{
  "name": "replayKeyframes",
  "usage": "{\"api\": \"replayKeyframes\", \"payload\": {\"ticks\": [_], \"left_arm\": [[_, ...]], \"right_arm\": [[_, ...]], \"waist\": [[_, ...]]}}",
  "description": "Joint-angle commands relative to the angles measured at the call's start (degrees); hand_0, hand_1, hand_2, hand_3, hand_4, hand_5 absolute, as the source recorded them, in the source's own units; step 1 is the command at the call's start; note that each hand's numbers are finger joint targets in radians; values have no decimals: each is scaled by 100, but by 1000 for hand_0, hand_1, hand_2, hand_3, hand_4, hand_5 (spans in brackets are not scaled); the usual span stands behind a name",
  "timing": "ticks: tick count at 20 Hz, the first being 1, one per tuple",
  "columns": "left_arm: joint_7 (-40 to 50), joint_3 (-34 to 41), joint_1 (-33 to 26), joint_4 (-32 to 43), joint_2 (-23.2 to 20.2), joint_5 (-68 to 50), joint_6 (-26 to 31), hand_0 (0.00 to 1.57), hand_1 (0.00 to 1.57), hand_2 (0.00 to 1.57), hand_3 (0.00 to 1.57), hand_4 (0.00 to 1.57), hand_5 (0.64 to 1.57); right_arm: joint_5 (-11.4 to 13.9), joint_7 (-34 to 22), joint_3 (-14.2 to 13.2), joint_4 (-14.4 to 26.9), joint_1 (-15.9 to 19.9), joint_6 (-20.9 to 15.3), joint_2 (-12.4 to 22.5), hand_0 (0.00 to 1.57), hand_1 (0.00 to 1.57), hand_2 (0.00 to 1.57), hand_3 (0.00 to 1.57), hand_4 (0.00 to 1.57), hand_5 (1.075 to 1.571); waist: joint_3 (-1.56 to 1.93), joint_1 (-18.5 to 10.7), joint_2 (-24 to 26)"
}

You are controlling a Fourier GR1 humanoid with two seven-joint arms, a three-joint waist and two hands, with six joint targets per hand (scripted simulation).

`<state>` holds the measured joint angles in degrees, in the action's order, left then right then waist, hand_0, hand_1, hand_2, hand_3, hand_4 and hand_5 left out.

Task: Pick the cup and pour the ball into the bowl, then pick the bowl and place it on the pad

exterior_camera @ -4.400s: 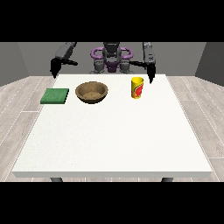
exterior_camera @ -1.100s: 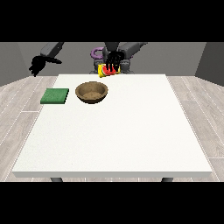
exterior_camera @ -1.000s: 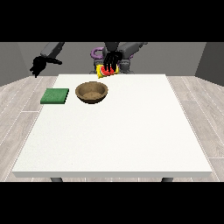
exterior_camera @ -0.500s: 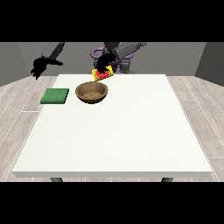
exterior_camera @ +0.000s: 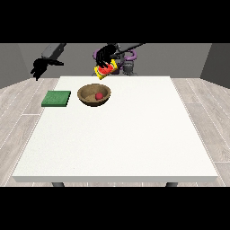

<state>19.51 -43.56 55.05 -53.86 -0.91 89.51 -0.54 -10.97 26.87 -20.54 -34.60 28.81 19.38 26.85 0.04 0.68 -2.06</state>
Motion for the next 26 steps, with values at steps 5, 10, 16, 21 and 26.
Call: {"api": "replayKeyframes", "payload": {"ticks": [5,10,16,21,26], "left_arm": [[56,76,-104,-224,89,488,420,1506,1506,1571,1571,1207,1459],[-51,1132,-808,-1087,17,-663,-780,0,0,1571,1571,1273,1452],[-700,2672,-1160,-1575,-396,-2319,-1423,370,370,1571,1571,864,1568],[-1562,3570,-1351,-1875,-85,-4160,-1368,1244,1244,1571,1243,907,1546],[-2211,4007,-1611,-1802,84,-5623,-1590,782,782,704,94,861,1531]], "right_arm": [[-79,-72,44,122,5,190,-62,0,0,0,0,205,1546],[-239,-194,-155,267,-204,56,-82,0,0,0,0,462,1557],[-350,-379,-305,168,8,-322,-57,0,0,0,0,482,1561],[-455,-309,-383,85,135,-335,-90,0,0,0,0,225,1565],[-567,-386,-299,-194,510,-251,-331,0,0,0,0,385,1569]], "waist": [[-2,80,-136],[-19,-718,-49],[-32,-1232,-313],[-38,-1334,-964],[-34,-886,-1536]]}}
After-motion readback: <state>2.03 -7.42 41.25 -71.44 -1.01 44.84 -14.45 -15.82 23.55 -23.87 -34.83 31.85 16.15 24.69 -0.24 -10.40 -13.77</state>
